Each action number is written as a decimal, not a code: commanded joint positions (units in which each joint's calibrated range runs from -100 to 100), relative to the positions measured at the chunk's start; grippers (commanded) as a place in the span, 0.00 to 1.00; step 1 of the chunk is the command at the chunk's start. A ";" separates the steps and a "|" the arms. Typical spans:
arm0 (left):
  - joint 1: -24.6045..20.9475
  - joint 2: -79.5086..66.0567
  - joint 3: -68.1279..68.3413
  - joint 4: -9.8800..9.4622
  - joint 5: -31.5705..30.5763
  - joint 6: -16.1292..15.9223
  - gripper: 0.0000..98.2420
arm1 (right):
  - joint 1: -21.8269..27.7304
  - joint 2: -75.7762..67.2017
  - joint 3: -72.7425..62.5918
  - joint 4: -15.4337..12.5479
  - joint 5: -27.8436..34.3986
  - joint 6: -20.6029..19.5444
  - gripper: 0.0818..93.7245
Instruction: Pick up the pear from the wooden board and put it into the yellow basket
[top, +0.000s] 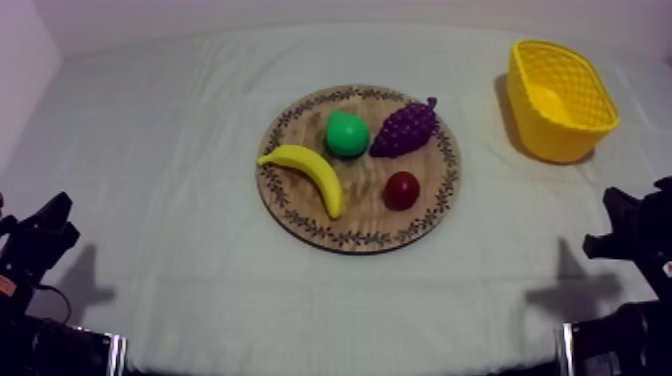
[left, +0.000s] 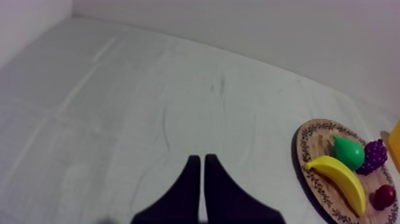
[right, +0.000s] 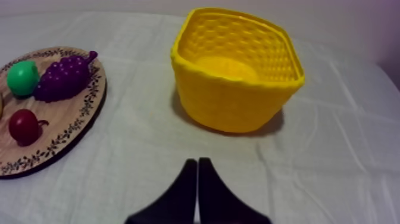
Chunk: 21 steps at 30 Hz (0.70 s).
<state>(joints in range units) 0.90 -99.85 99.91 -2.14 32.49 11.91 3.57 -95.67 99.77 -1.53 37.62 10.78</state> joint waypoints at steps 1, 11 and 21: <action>0.00 0.02 -0.02 0.01 0.00 -0.02 0.00 | 0.03 0.00 0.01 -0.01 0.04 0.03 0.00; 0.00 0.02 -0.02 0.01 0.00 -0.02 0.00 | -0.52 0.00 0.01 0.02 0.04 0.12 0.00; 0.00 0.02 -0.02 0.01 0.00 -0.02 0.00 | -7.45 3.00 -5.08 5.78 9.06 -4.83 0.00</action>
<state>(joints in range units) 0.90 -99.85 99.91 -2.14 32.49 11.91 -1.91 -94.09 95.79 2.22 44.51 9.56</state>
